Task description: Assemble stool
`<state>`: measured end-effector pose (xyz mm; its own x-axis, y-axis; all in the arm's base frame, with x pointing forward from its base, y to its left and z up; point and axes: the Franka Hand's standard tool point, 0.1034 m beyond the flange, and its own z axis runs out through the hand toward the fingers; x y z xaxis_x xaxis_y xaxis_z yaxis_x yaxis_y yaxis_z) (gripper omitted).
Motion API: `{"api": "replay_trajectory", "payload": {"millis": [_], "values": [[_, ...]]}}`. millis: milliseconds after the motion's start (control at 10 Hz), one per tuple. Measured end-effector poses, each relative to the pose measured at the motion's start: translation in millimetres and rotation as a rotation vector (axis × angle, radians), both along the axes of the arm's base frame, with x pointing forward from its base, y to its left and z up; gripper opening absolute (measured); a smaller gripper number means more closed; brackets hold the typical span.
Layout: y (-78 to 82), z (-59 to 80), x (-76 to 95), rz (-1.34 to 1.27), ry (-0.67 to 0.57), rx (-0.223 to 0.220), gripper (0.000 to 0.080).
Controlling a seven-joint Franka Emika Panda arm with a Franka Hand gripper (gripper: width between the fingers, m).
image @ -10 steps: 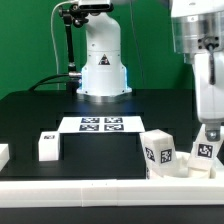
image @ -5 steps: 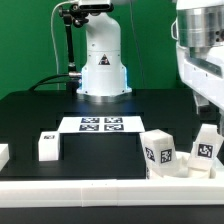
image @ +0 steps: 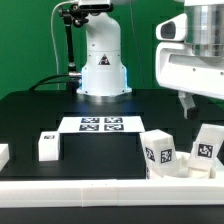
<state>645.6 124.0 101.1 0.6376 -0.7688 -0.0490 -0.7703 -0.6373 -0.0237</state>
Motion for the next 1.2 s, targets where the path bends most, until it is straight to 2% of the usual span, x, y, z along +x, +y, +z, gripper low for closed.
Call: {"api": "replay_trajectory", "payload": {"millis": [500, 1000, 1200], "values": [[-0.7, -0.1, 2.4, 0.407, -0.036, -0.006, 0.0649], [11.5, 3.4, 12.6, 0.998, -0.118, -0.055, 0.0649], [10.1, 3.3, 12.8, 1.139, -0.116, -0.069, 0.0649]]}}
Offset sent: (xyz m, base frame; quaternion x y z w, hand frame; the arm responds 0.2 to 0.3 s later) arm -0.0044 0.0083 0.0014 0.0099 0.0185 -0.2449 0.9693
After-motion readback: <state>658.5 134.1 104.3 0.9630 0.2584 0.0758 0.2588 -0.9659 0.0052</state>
